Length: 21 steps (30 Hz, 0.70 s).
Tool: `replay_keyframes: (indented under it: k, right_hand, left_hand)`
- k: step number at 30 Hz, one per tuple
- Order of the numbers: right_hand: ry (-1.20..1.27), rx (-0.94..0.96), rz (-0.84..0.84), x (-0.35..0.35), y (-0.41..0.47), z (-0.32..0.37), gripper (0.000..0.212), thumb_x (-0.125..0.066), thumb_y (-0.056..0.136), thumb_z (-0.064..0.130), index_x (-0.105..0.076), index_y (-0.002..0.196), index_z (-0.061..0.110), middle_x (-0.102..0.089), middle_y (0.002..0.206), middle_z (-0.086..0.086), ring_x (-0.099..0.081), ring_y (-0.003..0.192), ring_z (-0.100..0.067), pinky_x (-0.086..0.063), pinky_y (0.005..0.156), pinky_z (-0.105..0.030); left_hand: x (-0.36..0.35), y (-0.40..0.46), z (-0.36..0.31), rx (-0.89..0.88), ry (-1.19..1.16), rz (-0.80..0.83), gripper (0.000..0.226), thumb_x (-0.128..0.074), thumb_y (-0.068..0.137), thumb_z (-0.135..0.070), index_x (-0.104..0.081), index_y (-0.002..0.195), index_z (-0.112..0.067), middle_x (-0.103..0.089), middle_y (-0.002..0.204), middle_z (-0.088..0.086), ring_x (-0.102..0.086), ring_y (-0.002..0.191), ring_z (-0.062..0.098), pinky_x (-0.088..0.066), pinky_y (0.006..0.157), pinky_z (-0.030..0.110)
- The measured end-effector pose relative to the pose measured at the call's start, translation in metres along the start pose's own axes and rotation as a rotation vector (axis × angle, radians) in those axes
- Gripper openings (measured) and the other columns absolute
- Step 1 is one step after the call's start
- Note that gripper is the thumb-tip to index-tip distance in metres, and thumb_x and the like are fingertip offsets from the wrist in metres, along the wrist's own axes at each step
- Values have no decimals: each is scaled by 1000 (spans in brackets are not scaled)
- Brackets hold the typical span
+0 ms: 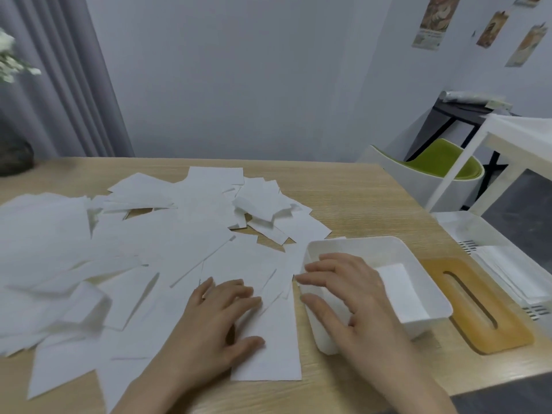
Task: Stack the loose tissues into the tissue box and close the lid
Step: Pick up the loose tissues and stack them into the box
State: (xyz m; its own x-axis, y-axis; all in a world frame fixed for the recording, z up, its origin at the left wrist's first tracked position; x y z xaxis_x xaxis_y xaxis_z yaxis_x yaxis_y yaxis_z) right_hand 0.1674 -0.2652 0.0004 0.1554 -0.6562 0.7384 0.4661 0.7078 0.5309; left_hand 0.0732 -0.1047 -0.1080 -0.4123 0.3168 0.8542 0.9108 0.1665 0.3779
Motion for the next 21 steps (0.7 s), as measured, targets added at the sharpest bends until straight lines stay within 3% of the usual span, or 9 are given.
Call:
replay_keyframes:
  k: [4,8,13,17,21]
  right_hand:
    - [81,15,113,-35,-3,20,26,-50,93,35,-65,112,27,-58,113,18,-46,118,2,-36,96,-12]
    - [-75,20,92,-51,-5,29,30,-44,91,29,-62,116,24,-60,110,11,-51,109,-3,-41,85,-14]
    - [-127,-73,175,-75,-1,30,38,-36,91,34,-53,125,29,-59,115,15,-46,113,1,-43,82,-11]
    - [-18,-195,321,-102,13,19,45,-35,102,32,-28,146,32,-35,141,16,-26,132,2,-27,99,-10]
    - [-10,-311,338,-121,30,3,54,-44,101,31,-23,150,25,-25,151,8,-16,141,-7,-22,106,-17]
  left_hand:
    - [9,-4,10,7,32,-35,49,-52,81,-65,-59,121,-37,-60,125,-15,-41,129,3,-15,112,31]
    - [19,-8,25,53,38,-98,45,-52,82,-60,-57,120,-37,-60,124,-14,-41,129,4,-16,112,35]
    - [21,-5,40,98,57,-119,47,-51,80,-62,-61,118,-35,-63,122,-12,-44,126,7,-17,110,37]
    - [16,-4,48,129,18,-113,48,-50,81,-62,-62,118,-34,-60,127,-13,-39,130,5,-7,112,34]
    - [13,-10,53,139,-52,-137,48,-45,85,-63,-64,120,-34,-55,136,-14,-30,137,0,-2,117,35]
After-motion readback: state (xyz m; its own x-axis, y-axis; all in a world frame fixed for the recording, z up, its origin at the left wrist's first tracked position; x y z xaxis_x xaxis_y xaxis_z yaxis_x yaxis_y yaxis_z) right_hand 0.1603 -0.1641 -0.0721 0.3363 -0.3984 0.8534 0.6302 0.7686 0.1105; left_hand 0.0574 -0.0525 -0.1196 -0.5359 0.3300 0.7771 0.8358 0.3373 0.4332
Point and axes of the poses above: each hand's wrist, its own y-axis towards the middle knuckle, its own x-axis out of the back of the hand, z = x × y, the point moved 7 cm from there along y, towards the middle knuckle
